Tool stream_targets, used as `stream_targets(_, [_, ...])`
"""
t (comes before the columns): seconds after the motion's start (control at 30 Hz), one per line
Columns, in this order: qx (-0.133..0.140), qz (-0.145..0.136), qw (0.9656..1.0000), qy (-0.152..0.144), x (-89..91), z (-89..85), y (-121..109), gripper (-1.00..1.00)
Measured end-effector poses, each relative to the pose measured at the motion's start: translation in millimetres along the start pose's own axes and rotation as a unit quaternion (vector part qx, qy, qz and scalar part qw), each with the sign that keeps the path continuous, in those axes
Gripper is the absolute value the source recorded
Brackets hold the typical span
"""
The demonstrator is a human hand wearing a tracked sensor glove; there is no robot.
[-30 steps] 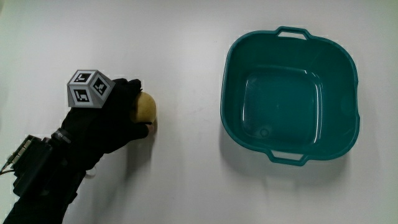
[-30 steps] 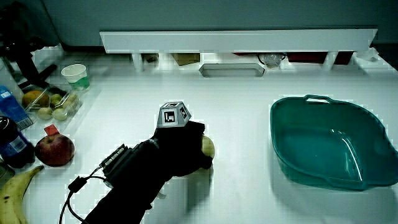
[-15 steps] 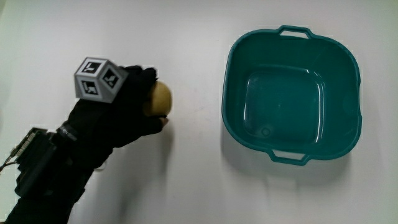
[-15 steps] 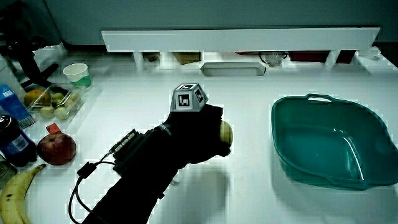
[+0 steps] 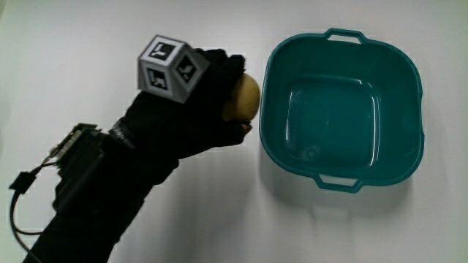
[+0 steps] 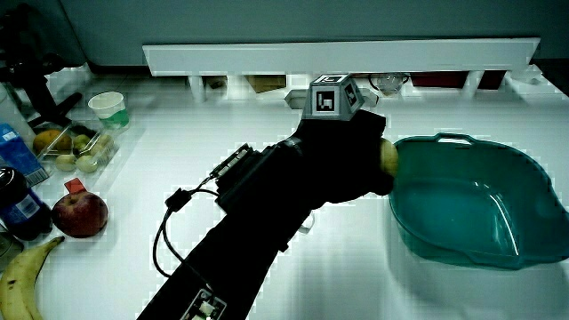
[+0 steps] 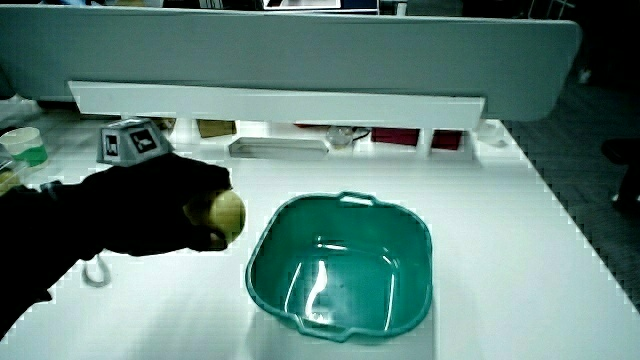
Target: Pick pear from desk
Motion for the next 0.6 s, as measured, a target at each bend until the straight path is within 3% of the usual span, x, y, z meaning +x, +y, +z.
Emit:
stream_targets(0.07, [0.011,-0.004,0.9999,0.000,-0.8,-0.1,0.4,1.00])
stream_targets(0.4, [0.042,-0.018,0.9990,0.004,1.7,-0.5,0.2,1.00])
stream_targets(0.6, [0.062,-0.039,0.9973,0.003,12.5,10.8,-9.2,1.00])
